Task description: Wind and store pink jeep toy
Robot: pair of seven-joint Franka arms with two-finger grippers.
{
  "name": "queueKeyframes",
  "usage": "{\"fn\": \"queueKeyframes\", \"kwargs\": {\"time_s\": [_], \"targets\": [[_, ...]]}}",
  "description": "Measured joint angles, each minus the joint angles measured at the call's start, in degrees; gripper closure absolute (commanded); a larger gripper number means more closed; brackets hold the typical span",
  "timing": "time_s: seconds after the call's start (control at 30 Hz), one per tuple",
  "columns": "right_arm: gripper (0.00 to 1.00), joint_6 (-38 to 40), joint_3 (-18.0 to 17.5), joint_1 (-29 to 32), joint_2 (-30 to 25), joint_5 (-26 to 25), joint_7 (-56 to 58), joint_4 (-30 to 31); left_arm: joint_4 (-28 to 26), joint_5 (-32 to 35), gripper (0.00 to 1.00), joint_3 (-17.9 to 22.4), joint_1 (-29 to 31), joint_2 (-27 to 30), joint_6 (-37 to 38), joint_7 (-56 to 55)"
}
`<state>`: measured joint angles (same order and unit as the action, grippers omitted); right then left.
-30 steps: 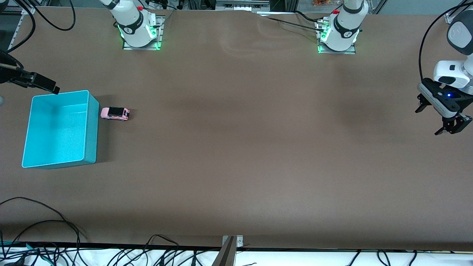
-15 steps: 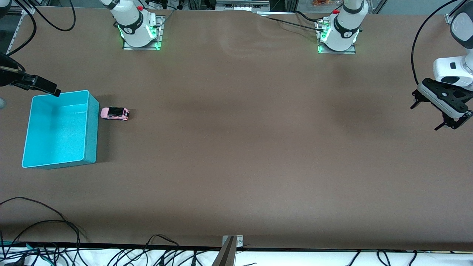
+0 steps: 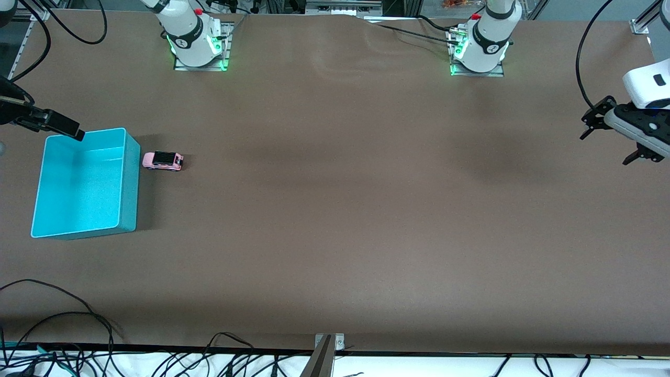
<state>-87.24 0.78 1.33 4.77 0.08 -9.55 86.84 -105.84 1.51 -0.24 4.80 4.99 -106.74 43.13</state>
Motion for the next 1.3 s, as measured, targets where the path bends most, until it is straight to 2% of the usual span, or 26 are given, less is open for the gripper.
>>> {"fn": "queueKeyframes", "kwargs": {"time_s": [0.33,0.67,1.3], "targets": [[0.0,-0.04,0.0,-0.01,0.0,1.38,0.0,0.13,3.17,-0.77,0.02,-0.04,0.0,0.06,3.4,-12.4],[0.0,-1.75,-0.07,-0.02,0.0,1.39,0.04,2.11,6.74,-1.41,0.0,-0.83,-0.01,1.07,13.03,-30.02],[0.0,-13.4,-0.28,-0.06,-0.46,1.39,6.77,13.15,6.8,-1.41,0.0,-1.42,0.0,1.66,14.14,-32.82]]}}
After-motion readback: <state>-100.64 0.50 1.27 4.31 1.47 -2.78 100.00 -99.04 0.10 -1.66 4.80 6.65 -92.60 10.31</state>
